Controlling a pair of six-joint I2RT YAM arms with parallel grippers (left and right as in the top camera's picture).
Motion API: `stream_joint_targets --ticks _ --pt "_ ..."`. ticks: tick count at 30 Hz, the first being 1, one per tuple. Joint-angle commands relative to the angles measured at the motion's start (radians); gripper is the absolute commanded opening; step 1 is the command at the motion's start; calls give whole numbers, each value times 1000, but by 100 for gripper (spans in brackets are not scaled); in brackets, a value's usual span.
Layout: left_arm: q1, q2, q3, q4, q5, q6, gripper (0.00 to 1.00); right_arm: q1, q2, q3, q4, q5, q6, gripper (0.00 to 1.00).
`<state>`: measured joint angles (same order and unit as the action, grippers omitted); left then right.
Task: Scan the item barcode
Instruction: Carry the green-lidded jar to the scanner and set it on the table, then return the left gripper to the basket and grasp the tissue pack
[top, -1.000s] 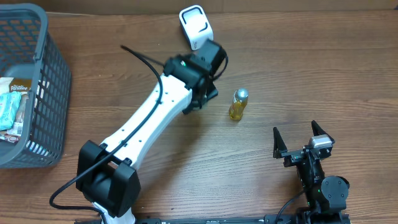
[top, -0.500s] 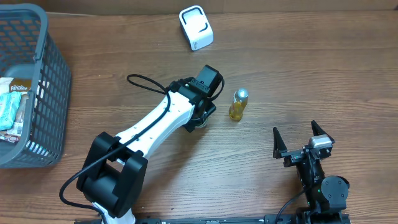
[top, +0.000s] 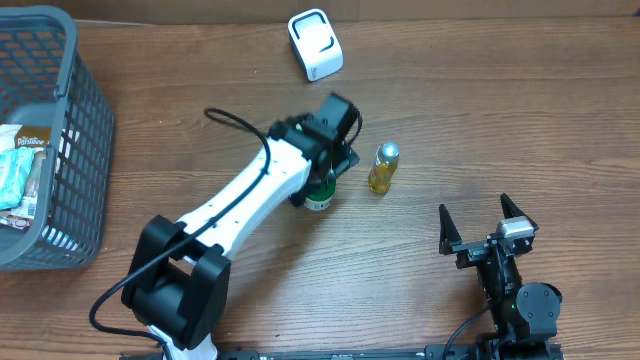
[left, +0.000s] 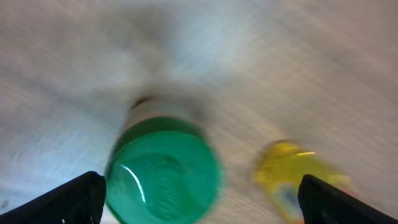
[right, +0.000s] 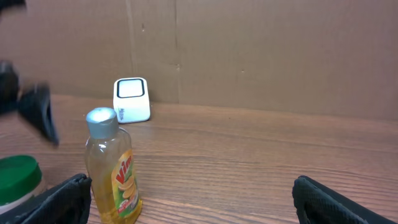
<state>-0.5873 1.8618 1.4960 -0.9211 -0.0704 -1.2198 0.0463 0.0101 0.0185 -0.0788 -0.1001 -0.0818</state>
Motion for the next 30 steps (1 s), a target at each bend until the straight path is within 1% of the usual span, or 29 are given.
stream_joint_targets --ticks 1,2,5,6,7,8,10,12,14,16,18,22,23,24,26,29,30 --pt "76 -67 245 -109 -95 245 99 -2 -7 -11 3 2 2 100" --pt "109 -69 326 -173 -108 284 100 -2 -7 -11 3 2 2 100" --pt "203 -75 523 -338 -120 328 100 -2 -7 -11 3 2 2 100" --pt "274 -76 644 -438 -119 355 100 -2 -7 -11 3 2 2 100" --pt "311 -76 702 -488 -116 366 100 -2 -7 -11 3 2 2 100" --pt "377 -77 792 -575 -113 403 99 -2 -7 -11 3 2 2 100" --pt "453 -79 874 -679 -127 435 100 -2 -7 -11 3 2 2 100" --pt "534 -79 925 -770 -156 435 100 -2 -7 -11 3 2 2 100" --pt "606 -88 929 -769 -145 523 100 -2 -7 -11 3 2 2 100" --pt "695 -91 928 -769 -98 568 100 -2 -7 -11 3 2 2 100" --pt "758 -91 927 -769 -67 583 99 -2 -7 -11 3 2 2 100" --pt "904 -91 912 -769 -79 619 100 -2 -7 -11 3 2 2 100" --pt "972 -91 897 -769 -78 643 100 -2 -7 -11 3 2 2 100" --pt "1008 -91 886 -769 -77 653 99 -2 -7 -11 3 2 2 100" --pt "1063 -91 853 -769 -76 660 100 -2 -7 -11 3 2 2 100" --pt "1136 -91 754 -769 -74 660 100 -2 -7 -11 3 2 2 100" --pt "1178 -91 654 -769 -82 658 100 -2 -7 -11 3 2 2 100"
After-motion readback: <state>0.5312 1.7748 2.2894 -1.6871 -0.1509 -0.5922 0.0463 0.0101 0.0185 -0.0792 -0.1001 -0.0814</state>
